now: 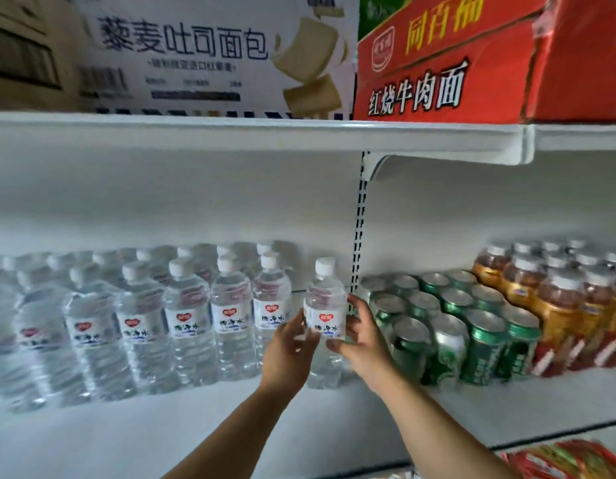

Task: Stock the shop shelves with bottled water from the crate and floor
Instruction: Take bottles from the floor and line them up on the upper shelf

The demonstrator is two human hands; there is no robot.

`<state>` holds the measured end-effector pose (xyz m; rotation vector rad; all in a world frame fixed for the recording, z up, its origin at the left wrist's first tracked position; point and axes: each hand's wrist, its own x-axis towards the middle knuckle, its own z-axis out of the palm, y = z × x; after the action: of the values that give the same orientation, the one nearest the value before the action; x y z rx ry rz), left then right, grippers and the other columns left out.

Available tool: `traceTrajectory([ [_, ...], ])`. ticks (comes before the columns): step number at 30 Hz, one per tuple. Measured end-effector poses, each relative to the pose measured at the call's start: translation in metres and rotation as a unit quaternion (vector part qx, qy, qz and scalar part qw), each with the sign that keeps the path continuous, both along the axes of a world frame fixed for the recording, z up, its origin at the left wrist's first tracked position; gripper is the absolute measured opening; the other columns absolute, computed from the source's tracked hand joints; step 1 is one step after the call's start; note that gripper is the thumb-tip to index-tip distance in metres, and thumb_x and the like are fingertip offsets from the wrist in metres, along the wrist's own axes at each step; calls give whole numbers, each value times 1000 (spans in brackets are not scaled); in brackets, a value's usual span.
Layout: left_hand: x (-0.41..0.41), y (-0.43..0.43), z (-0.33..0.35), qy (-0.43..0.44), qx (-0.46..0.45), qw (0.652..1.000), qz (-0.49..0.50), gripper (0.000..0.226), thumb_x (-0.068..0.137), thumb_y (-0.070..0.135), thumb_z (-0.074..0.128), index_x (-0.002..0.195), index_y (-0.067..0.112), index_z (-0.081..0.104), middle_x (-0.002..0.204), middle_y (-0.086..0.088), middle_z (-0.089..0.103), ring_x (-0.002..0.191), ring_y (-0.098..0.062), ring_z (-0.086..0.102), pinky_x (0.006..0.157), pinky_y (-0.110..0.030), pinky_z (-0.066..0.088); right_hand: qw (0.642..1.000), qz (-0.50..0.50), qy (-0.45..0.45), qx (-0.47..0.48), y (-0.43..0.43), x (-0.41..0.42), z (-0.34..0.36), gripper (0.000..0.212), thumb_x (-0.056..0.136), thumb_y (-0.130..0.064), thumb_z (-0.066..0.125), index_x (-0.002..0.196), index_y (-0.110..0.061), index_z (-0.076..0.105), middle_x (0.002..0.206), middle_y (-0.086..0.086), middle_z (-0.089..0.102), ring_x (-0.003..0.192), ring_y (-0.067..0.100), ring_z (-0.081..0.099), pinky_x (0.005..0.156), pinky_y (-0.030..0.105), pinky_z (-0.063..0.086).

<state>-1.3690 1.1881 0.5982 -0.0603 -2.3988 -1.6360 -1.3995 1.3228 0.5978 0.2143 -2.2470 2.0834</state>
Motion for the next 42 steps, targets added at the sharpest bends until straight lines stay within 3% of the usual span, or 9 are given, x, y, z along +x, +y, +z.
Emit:
traceTrajectory([
  [6,-2,33,-9,7,-67,987,149,53,90,14,53,140,16,36,135,-7,52,119,-24,55,97,-31,44,996,90,1,2,0,-42,-4,71,70,15,69,110,-37,41,122,10,55,111,20,55,76,16,51],
  [10,-9,56,-18,-40,-87,983,154,63,91,2,41,148,9,15,152,-10,26,138,-24,32,105,-23,26,995,102,-3,-8,-8,-62,-6,73,72,10,70,112,-43,40,123,2,55,114,16,55,95,34,49],
  [14,-21,57,-32,-72,-26,984,159,67,88,-8,34,148,9,8,156,-8,17,142,-20,23,113,-24,22,994,105,-1,14,-20,-78,-6,77,74,6,70,121,-43,33,122,-5,52,113,10,52,97,29,43],
  [18,-35,54,-37,-62,-36,985,158,69,87,-10,35,147,8,5,157,-4,7,145,-15,8,102,-5,3,995,101,-16,-6,-32,-90,-4,82,76,16,61,137,-27,28,126,-3,49,112,10,49,92,25,42],
  [26,-52,51,-60,-26,-80,987,137,75,85,-12,37,145,2,-7,138,10,-19,135,-3,-15,90,8,-14,998,68,-2,-4,-36,-100,-7,77,71,15,67,132,-23,38,117,-3,52,110,12,50,71,7,43],
  [30,-48,46,-56,-43,-67,990,112,72,88,-9,36,147,7,-1,155,2,-7,142,-6,-8,92,7,-9,997,57,-3,41,-35,-99,-5,81,71,9,70,134,-30,37,115,-5,54,117,19,52,88,26,45],
  [35,-22,39,-42,-15,32,992,118,59,91,-4,41,145,14,25,149,-2,35,138,-14,32,111,-25,27,994,23,10,107,-21,-60,15,75,82,-8,65,144,-26,26,144,2,40,131,19,39,108,39,36],
  [38,-1,40,-25,34,119,988,88,48,91,-5,44,132,18,43,124,-1,57,115,-11,55,95,-16,41,998,16,38,51,1,-22,27,55,85,-1,60,135,-16,42,141,3,44,129,15,43,103,25,37],
  [42,25,55,-1,71,192,978,33,30,90,-6,48,99,20,59,88,3,67,77,-2,63,71,-7,45,991,-38,80,-100,47,40,31,36,86,10,53,111,-15,55,109,3,61,95,0,61,88,20,47],
])
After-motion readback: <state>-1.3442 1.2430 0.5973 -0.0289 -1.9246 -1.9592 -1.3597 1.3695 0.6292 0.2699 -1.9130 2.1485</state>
